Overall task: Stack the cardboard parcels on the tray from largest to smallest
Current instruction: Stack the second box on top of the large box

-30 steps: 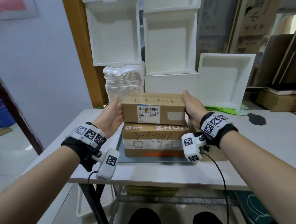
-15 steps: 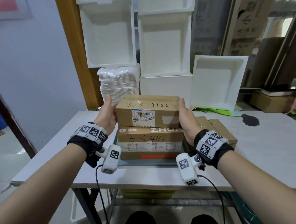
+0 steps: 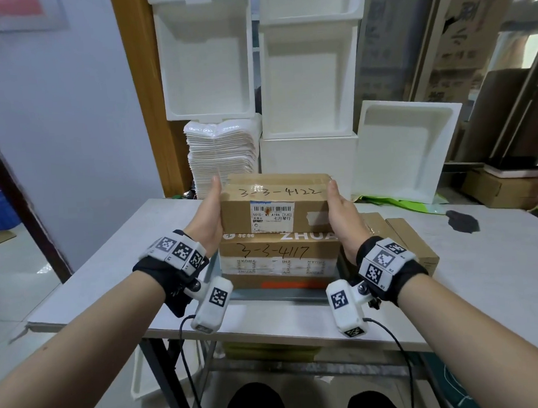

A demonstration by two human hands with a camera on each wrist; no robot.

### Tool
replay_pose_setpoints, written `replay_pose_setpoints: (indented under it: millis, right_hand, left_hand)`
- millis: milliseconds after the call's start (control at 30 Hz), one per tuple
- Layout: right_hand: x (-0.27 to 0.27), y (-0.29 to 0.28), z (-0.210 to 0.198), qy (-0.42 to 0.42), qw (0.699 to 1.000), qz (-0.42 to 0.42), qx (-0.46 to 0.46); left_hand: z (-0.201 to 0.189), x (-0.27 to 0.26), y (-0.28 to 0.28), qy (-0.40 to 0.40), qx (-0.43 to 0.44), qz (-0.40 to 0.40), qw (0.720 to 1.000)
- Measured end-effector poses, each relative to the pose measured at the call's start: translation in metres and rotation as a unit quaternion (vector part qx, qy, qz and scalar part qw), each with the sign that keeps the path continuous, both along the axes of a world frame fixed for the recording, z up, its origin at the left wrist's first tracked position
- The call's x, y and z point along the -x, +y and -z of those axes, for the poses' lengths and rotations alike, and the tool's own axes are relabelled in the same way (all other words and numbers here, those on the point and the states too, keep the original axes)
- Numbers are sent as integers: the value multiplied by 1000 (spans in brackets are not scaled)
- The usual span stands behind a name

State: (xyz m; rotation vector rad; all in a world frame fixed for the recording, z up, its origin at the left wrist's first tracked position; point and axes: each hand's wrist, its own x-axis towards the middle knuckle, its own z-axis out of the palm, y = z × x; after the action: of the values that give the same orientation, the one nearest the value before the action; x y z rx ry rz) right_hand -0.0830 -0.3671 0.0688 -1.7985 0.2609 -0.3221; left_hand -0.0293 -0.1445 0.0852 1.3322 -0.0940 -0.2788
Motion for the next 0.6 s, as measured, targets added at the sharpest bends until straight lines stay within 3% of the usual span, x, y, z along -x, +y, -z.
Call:
replay_pose_setpoints:
  millis: [333,600]
  right_hand:
    - [6,8,0,17,999,7,30]
    - [18,-11,-20,31,999,25,-31]
  left_hand:
    - [-2,6,1,-8,-33,-26,999]
    - [-29,21,0,-93,-71,-40,992]
